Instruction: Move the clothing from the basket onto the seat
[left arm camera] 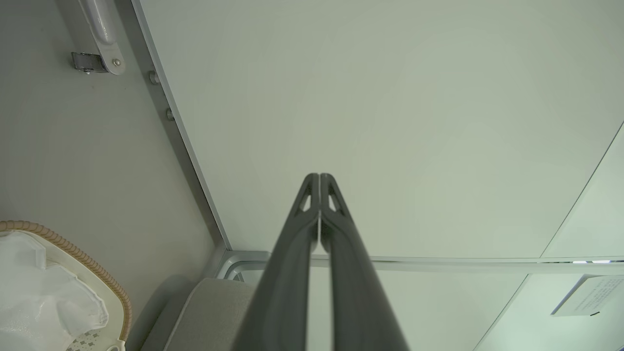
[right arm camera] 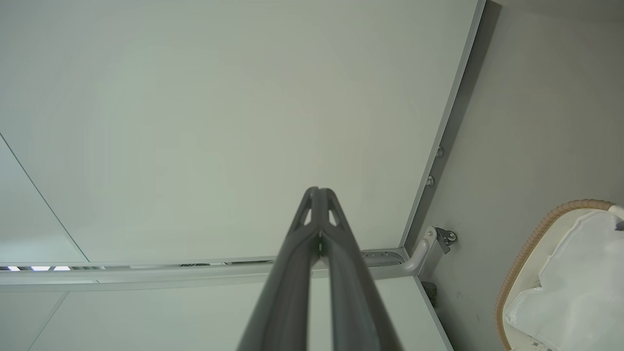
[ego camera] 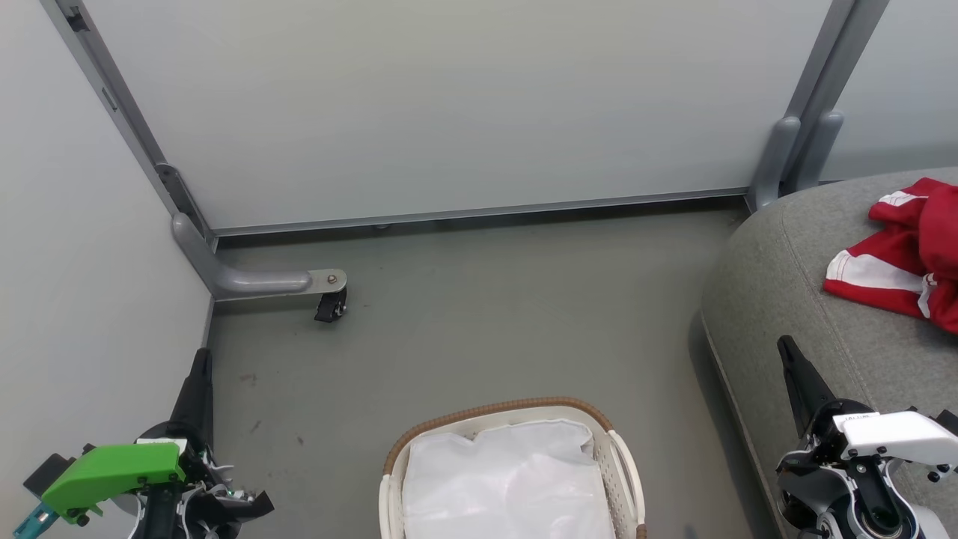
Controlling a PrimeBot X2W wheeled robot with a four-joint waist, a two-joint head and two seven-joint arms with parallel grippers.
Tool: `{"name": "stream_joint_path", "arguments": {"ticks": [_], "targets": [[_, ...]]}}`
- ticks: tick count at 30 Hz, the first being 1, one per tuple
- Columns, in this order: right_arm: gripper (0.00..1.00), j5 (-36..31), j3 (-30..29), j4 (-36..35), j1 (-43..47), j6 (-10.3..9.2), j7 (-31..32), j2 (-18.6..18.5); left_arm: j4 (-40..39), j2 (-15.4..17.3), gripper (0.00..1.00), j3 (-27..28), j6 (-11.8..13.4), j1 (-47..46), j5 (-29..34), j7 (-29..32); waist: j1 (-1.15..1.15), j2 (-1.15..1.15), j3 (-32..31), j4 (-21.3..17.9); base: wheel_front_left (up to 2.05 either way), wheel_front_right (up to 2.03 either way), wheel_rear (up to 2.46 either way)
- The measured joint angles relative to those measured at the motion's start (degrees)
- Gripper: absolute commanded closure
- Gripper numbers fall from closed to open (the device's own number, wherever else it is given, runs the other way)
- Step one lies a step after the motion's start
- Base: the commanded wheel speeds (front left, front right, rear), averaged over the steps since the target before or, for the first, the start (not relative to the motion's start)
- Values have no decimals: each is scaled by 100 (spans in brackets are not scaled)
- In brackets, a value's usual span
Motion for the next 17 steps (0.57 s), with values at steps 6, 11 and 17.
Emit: {"name": "stream_joint_path", "arguments": {"ticks": [6,11,17], "targets": [[100,0,0,0,-1,0,0,0,0,0,100,0,0,0,0,0,0,0,0,0,0,0,0],[100,0,0,0,-1,0,0,0,0,0,100,0,0,0,0,0,0,0,0,0,0,0,0],[100,0,0,0,-1,0,0,0,0,0,100,0,0,0,0,0,0,0,0,0,0,0,0]]}}
